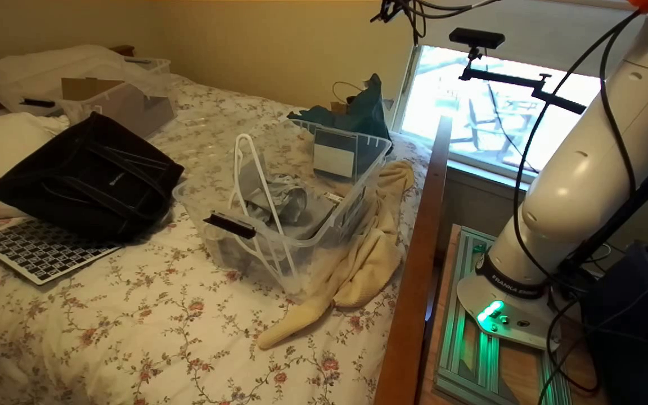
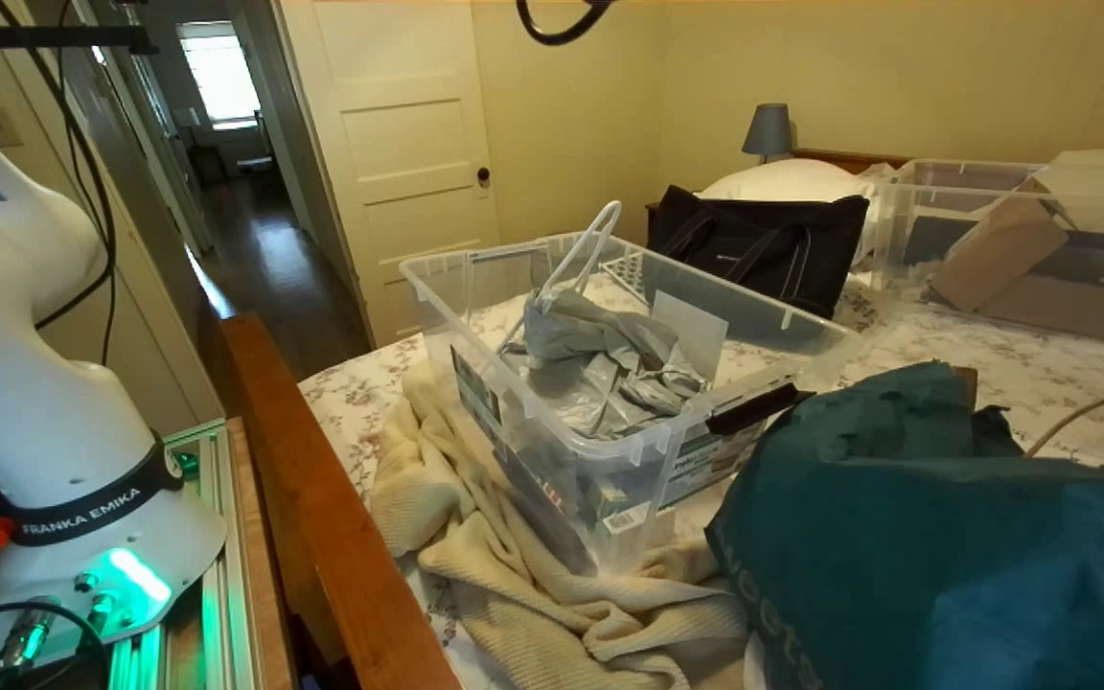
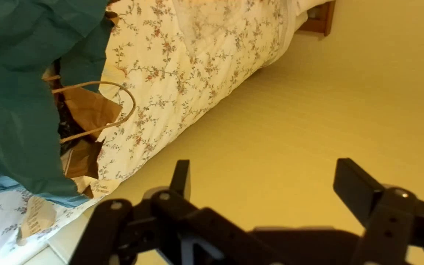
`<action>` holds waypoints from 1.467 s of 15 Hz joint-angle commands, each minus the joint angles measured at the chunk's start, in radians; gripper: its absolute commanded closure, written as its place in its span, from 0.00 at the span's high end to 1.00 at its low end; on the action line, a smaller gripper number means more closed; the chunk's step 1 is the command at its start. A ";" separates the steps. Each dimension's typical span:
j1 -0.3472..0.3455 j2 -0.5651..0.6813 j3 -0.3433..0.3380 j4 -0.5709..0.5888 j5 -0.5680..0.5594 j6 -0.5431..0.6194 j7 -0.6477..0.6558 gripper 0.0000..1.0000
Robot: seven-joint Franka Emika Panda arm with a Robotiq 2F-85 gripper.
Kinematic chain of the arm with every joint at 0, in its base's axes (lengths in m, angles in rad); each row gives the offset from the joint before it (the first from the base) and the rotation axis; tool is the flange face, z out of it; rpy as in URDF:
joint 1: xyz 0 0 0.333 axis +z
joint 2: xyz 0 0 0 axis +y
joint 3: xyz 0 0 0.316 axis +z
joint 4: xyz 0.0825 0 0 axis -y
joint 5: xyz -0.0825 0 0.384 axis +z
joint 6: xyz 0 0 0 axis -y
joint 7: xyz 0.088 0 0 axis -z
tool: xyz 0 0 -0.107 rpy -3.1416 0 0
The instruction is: Remove the bag from the storage container
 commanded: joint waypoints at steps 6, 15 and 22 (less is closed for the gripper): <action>-0.008 -0.100 0.012 -0.027 -0.387 -0.261 0.055 1.00; 0.001 -0.156 0.038 -0.073 -0.662 -0.377 -0.174 1.00; 0.028 -0.209 0.043 -0.151 -0.648 -0.380 -0.497 1.00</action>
